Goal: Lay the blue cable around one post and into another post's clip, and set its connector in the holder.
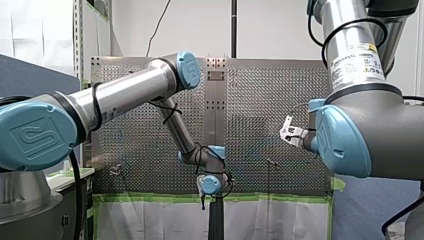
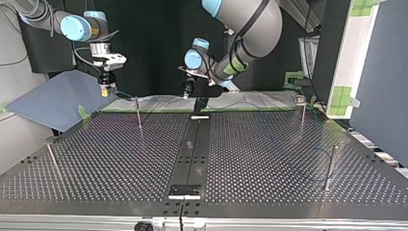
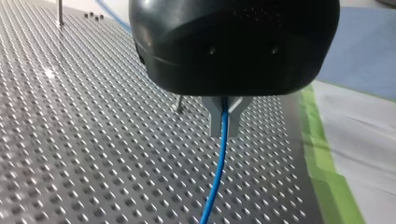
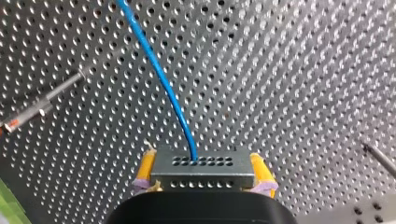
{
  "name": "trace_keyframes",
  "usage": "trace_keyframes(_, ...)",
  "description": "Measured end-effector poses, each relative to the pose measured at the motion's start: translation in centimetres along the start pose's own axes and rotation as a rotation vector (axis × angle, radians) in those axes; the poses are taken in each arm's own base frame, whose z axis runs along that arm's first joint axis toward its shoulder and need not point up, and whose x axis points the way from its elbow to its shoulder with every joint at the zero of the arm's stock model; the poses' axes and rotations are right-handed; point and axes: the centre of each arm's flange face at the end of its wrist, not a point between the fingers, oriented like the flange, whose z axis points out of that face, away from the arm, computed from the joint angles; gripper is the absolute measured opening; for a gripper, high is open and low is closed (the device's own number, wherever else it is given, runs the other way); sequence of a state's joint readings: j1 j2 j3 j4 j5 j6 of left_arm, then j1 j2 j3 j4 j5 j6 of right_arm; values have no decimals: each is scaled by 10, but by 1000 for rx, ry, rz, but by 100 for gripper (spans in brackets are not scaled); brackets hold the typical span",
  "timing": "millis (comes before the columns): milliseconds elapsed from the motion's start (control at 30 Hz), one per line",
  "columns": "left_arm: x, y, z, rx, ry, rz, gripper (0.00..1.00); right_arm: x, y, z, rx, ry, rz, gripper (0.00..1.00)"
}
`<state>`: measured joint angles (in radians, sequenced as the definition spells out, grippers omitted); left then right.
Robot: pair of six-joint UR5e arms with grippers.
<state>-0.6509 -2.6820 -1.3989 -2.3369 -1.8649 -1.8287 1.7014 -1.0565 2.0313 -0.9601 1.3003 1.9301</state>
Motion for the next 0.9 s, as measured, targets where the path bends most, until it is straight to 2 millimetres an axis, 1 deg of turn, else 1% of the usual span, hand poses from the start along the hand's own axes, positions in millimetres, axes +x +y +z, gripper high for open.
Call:
trace_keyframes(133, -17, -19, -5, 14, -23, -2, 0, 1, 10, -1, -19, 7, 3, 0)
trace_keyframes(267, -25, -32, -10, 23, -33, 0, 0, 1, 22, -5, -49, 10, 5, 0)
trace_keyframes(433, -23, -44, -18, 21, -32, 22, 0, -5, 46, -13, -86, 5, 11, 0)
trace_keyframes(633, -18, -58, -27, 36, -28, 32, 0, -17, 76, -17, -120, 5, 22, 0)
trace_keyframes(733, -16, -67, -33, 51, -26, 33, 0, -25, 88, -17, -131, 10, 25, 0)
trace_keyframes(900, -13, -78, -39, 71, -27, 27, 0, -39, 100, -14, -138, 12, 26, 0)
